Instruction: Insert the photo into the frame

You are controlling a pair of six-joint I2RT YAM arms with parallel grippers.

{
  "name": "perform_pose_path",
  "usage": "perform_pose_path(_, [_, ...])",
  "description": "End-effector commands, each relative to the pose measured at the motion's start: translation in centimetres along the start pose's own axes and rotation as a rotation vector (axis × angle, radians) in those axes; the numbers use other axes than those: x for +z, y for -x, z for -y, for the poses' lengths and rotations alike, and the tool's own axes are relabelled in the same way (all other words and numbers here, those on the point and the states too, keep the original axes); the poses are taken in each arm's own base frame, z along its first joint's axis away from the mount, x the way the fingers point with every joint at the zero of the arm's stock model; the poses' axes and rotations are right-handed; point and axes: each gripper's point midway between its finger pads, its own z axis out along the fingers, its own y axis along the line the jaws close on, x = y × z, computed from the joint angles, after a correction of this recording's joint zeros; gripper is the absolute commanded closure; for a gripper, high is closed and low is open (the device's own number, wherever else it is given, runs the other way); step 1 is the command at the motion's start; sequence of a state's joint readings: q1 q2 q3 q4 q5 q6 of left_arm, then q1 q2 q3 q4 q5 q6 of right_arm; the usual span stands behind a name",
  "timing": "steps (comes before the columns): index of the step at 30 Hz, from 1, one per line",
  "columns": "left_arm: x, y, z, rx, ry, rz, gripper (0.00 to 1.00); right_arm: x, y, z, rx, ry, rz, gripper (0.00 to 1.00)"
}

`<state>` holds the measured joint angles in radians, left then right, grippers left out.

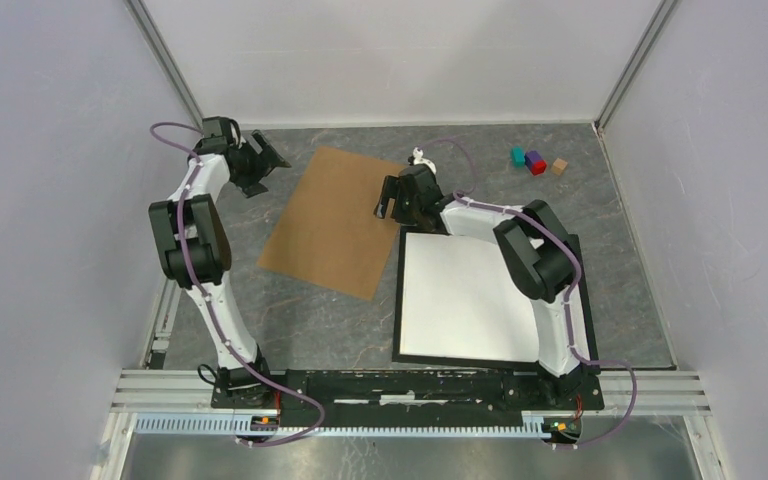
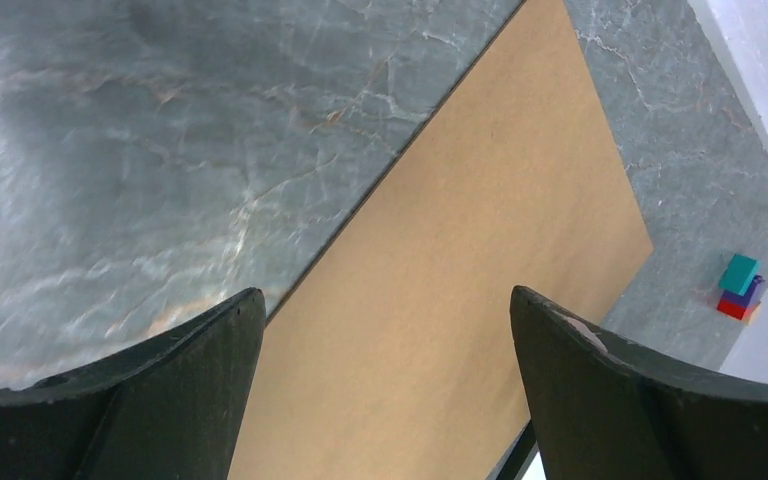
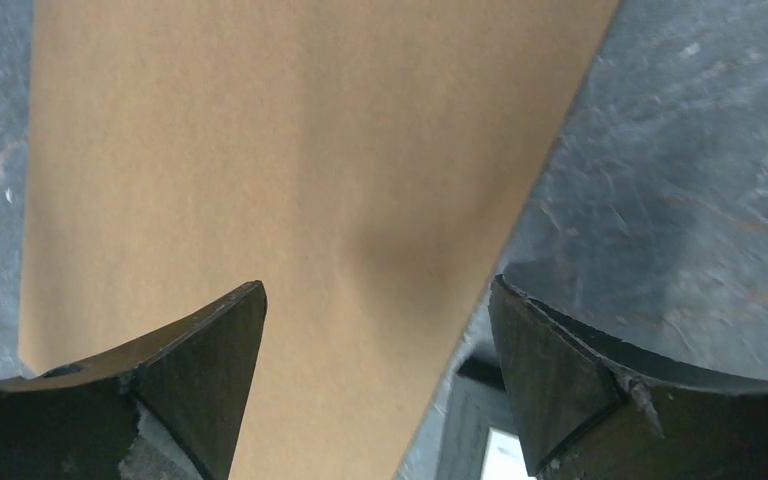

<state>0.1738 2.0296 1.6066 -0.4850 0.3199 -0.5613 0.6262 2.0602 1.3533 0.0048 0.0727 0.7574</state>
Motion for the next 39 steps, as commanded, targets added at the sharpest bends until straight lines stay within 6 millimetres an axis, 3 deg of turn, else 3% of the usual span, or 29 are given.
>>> perform_pose_path(1, [2.5,-1.6,-0.3,0.068,-0.052,-0.127,0.04,1.0,2.1,-2.3,0.07,0.037,0.052,0.12])
perform_pose_path(6, [4.2,-3.2,-3.1,0.032,0.06,-0.177,0.05,1.5,1.1,-1.7,0.12,0.02,0.036,0.13])
perform_pose_path(11, [4.0,-4.9,-5.5,-0.03,0.202,-0.22,0.05,0.1,0.9,-0.8,0.192,0.01,0.08,0.12])
perform_pose_path(16, [2.9,-5.9,-5.9,-0.084,0.228,-0.221,0.05,-0.6,0.7,0.4,0.202,-0.029,0.092,0.12])
perform_pose_path(21, [2.5,-6.4,-5.2,-0.113,0.194,-0.225,0.05,0.9,-0.8,-0.2,0.199,0.001,0.019,0.12])
perform_pose_path(26, [3.4,-8.5,-5.0,-0.156,0.146,-0.31,0.04,2.6,-2.3,-2.8,0.263,0.129,-0.027,0.14])
perform_pose_path(31, [3.4,-10.2,-6.0,-0.203,0.175,-0.349,0.04,3.1,-1.7,-8.1,0.271,0.318,-0.041,0.18])
perform_pose_path(34, [3.0,-10.4,-5.7,-0.21,0.169,-0.352,0.04,1.8,-0.4,-11.8,0.254,0.419,-0.015,0.18])
perform_pose_path(39, [2.0,-11.2,-5.0,-0.223,0.133,-0.37,0.04,-2.5,1.9,-18.1,0.274,0.627,0.023,0.23])
